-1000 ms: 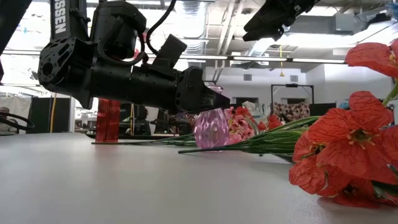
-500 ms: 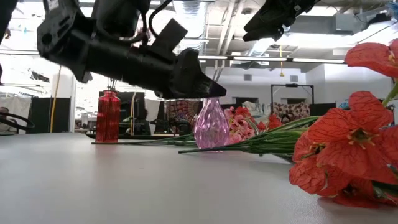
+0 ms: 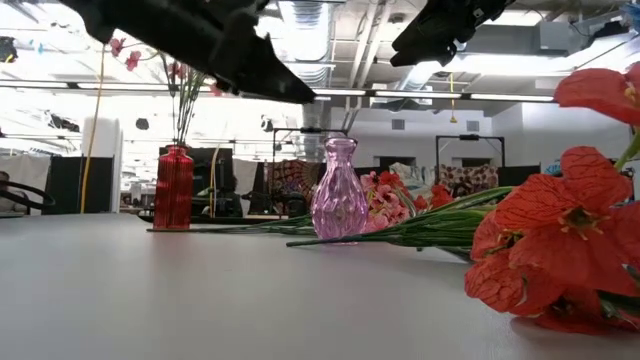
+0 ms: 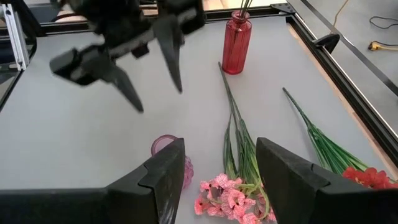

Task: Sort flowers into vase by color
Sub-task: Put the pink flowers into the red vase

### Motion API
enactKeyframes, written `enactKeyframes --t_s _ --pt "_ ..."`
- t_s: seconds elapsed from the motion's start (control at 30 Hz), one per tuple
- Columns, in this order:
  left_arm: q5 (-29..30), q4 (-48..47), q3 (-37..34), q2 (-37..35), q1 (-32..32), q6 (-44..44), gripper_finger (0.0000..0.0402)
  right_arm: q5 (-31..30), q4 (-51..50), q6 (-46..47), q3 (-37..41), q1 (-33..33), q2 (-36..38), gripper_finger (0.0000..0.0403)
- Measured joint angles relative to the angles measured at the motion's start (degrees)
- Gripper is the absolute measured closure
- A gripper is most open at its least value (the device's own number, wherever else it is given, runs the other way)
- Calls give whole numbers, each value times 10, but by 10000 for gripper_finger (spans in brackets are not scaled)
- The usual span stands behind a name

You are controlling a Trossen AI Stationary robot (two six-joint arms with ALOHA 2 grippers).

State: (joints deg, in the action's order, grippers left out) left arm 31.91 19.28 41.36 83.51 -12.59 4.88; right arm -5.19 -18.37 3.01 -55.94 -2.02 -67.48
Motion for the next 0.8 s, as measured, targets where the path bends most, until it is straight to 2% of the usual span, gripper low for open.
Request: enactKeyframes --t_s 0.17,0.3,0.47,0.8 --pt "-8 -69 0 -46 37 -8 179 0 0 0 0 0 0 179" --pt "-86 -83 0 -52 88 -26 179 0 0 0 0 0 0 179" --pt "-193 -83 0 -27 152 -32 179 0 1 0 0 0 0 179" --pt "-265 -82 0 50 228 -8 179 0 1 0 0 0 0 179"
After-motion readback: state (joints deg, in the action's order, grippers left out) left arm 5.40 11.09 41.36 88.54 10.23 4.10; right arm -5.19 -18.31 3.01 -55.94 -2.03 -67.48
